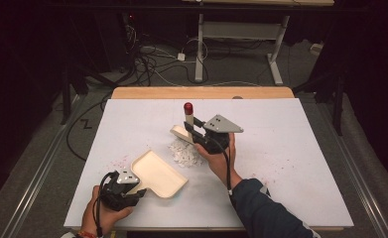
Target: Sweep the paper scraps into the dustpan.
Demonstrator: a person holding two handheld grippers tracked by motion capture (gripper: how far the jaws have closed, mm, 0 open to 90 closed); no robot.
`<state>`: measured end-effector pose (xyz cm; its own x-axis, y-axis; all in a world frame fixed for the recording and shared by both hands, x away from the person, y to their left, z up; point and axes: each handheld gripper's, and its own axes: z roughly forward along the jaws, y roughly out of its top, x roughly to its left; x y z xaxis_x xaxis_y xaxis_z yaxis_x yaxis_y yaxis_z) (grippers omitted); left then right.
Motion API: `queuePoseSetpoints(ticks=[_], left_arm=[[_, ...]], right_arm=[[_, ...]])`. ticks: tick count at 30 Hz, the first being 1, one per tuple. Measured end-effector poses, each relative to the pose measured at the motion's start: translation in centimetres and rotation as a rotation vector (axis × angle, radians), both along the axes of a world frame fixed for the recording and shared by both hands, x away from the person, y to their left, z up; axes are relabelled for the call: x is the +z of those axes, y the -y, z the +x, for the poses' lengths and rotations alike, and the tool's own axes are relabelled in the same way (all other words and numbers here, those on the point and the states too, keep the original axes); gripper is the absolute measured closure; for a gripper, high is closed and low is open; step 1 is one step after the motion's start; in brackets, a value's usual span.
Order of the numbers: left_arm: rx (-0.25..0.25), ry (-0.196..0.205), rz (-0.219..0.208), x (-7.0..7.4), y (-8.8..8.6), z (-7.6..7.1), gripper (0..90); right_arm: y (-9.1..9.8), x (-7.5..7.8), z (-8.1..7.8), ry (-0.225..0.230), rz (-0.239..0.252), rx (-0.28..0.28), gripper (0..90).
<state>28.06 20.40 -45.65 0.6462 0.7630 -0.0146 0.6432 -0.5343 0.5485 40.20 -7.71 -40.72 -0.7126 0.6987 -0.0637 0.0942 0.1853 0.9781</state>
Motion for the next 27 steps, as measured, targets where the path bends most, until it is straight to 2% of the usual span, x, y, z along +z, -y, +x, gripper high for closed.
queuePoseSetpoints(ticks=[11,13,17,18,22,27], left_arm=[[0.001,-0.009,-0.005,0.0,0.6,0.9,63.3],[0.003,-0.005,-0.005,0.0,0.8,1.1,63.3],[0.001,-0.003,-0.003,0.0,1.3,1.5,63.3],[0.001,-0.004,-0.002,0.0,1.4,1.5,63.3],[-0.001,-0.008,-0.003,0.0,1.6,1.9,63.3],[-0.003,-0.009,0.002,-0.2,1.7,2.2,63.3]], right_arm=[[-1.1,-0.3,-1.9,0.011,0.013,0.056,69.8],[-1.6,-0.3,-2.6,0.005,0.017,0.090,69.9],[-2.2,-0.2,-3.3,0.008,0.014,0.119,70.0],[-2.5,-0.2,-3.6,0.006,0.014,0.145,70.1],[-2.9,0.0,-4.0,0.018,-0.007,0.165,70.5],[-2.6,0.9,-4.0,0.019,0.017,0.183,70.8]])
